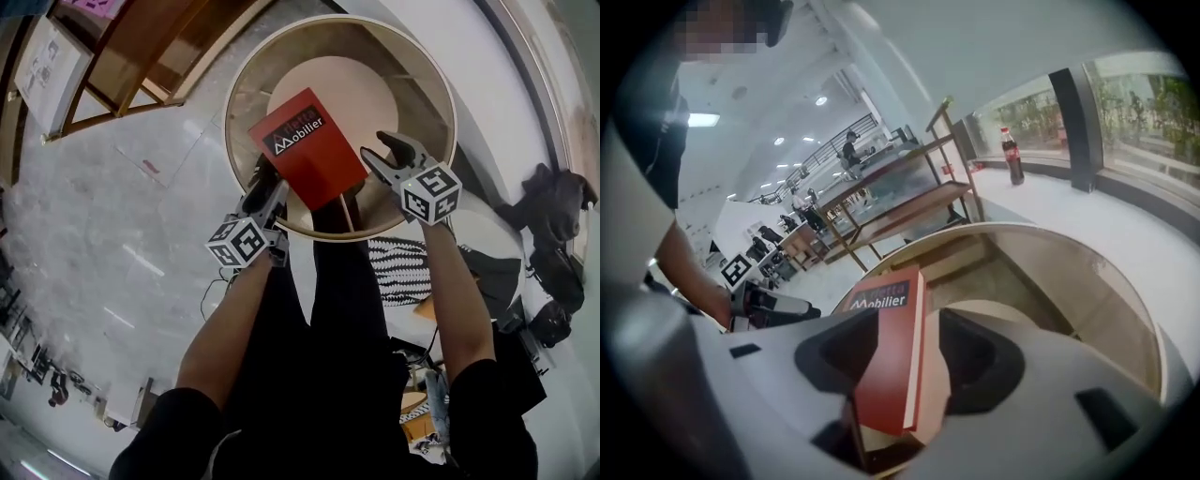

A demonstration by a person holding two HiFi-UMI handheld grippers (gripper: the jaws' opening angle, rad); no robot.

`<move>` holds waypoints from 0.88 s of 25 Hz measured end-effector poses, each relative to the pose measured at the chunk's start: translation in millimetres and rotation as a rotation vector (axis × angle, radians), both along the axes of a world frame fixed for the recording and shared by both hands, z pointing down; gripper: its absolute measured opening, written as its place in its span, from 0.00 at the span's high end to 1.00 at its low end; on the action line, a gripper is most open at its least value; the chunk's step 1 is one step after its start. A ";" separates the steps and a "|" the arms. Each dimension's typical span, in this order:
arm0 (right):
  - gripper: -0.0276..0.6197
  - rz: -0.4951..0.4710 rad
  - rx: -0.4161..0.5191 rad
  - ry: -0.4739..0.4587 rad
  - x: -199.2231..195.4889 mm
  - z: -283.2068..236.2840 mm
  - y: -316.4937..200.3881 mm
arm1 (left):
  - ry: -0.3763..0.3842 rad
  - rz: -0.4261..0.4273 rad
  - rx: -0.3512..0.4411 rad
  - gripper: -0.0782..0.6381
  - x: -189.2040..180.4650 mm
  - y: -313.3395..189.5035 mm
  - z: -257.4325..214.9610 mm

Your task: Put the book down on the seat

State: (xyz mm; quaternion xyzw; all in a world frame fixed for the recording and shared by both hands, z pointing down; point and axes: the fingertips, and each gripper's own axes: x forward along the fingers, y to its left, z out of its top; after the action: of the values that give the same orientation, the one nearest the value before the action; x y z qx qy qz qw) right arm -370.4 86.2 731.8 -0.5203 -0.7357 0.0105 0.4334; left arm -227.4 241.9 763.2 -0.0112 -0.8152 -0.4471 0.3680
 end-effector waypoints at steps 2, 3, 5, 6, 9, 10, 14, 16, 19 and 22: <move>0.67 -0.001 0.012 0.020 2.4 17.2 2.7 | 0.006 -0.003 0.003 0.57 -1.3 -3.4 6.4; 0.67 -0.001 0.017 0.027 4.3 23.7 3.7 | 0.010 -0.007 0.002 0.57 -1.7 -5.0 9.4; 0.67 -0.010 0.032 0.037 10.3 34.2 5.2 | 0.021 -0.010 -0.006 0.57 -2.0 -8.2 14.1; 0.67 -0.017 0.038 0.042 13.4 38.7 6.3 | 0.028 -0.008 -0.012 0.57 -2.0 -9.6 16.1; 0.67 -0.030 0.039 0.064 18.6 48.9 12.8 | 0.071 -0.008 -0.030 0.57 0.1 -11.9 25.8; 0.67 -0.032 0.036 0.069 18.6 51.6 14.9 | 0.086 -0.015 -0.029 0.57 0.6 -12.4 29.7; 0.68 -0.038 0.046 0.089 19.5 61.9 19.4 | 0.093 -0.016 -0.018 0.57 -0.6 -17.9 37.9; 0.69 -0.042 0.057 0.106 23.2 66.8 19.0 | 0.097 -0.013 -0.015 0.57 0.4 -19.6 40.7; 0.69 -0.050 0.058 0.128 27.8 72.0 18.6 | 0.104 -0.015 -0.015 0.57 0.5 -20.3 43.4; 0.69 -0.055 0.057 0.129 29.6 75.5 19.6 | 0.108 -0.009 -0.016 0.57 -0.3 -21.5 44.5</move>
State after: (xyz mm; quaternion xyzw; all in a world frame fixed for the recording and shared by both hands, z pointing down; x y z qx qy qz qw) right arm -340.9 105.8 807.4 -0.5260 -0.6918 0.0109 0.4946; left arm -227.7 220.4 807.7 -0.0421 -0.7977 -0.4410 0.4093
